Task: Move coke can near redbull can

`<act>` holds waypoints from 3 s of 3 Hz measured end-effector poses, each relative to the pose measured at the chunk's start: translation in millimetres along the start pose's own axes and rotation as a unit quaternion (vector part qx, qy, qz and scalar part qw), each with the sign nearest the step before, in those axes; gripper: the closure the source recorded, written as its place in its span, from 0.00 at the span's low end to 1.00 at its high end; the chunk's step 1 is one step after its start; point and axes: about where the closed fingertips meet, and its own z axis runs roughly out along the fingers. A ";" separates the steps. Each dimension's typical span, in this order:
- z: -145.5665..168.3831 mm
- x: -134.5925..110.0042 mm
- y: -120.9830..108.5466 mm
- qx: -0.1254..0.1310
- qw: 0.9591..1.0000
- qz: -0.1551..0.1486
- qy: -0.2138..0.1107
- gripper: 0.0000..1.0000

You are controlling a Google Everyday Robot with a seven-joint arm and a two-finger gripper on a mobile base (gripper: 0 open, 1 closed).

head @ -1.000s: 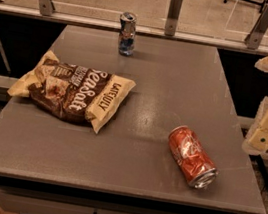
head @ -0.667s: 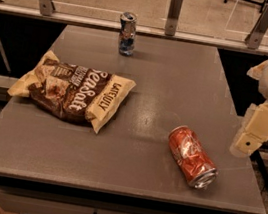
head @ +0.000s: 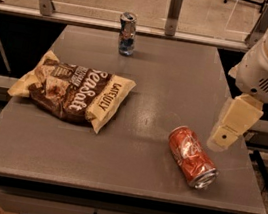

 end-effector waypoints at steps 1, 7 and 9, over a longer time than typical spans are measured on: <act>13.5 -4.3 11.6 -0.011 1.000 0.026 0.013 0.00; 87.6 22.6 33.0 -0.019 0.991 0.132 0.022 0.87; 45.2 43.2 -32.9 0.032 0.992 0.122 -0.001 1.00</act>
Offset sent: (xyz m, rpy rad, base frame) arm -0.0278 0.0184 -0.0931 -0.0063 0.0932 -0.2016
